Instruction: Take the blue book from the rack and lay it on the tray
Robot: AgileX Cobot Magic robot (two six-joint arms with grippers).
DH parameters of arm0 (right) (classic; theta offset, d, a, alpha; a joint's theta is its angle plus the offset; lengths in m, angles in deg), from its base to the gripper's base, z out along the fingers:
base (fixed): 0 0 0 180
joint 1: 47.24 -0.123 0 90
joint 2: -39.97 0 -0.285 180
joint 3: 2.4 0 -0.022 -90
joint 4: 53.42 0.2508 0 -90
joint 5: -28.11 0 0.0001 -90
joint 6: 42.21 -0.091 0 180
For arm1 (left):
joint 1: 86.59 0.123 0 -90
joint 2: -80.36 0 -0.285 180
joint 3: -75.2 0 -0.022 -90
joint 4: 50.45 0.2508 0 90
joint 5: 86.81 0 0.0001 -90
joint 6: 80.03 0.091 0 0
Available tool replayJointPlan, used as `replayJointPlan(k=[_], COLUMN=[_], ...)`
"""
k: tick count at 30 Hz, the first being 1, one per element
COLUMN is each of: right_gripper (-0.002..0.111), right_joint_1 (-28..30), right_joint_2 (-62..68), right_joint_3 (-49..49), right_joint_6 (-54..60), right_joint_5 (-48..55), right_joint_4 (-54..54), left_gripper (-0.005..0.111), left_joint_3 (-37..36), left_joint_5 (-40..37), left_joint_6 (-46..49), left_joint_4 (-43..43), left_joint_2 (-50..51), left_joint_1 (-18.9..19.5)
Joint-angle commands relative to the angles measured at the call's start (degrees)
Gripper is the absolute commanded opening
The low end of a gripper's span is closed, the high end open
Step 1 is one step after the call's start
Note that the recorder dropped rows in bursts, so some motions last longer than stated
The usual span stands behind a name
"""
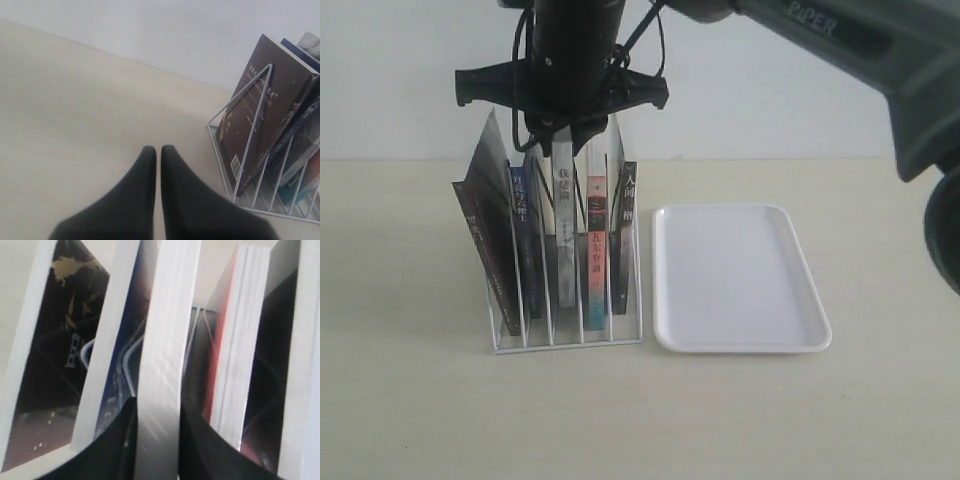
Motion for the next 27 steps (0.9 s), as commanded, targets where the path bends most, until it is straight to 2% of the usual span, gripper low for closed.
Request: replayJointPlan(k=[1,27], right_gripper=[0.001,0.001], right_joint_1=[0.09,0.09], right_joint_2=[-3.87,-3.86], right_joint_3=[0.53,0.53], right_joint_6=[0.22,0.59], right_joint_5=[-1.37,-1.37], right_joint_4=[-2.04,-3.12], left_gripper=[0.004,0.004], left_joint_3=[-0.15,-0.15], left_joint_5=[0.66,0.66], left_joint_6=[0.14,0.14], left_joint_4=[0.03,0.03], left_joint_2=[-0.18,-0.18], left_joint_1=[0.06,0.06])
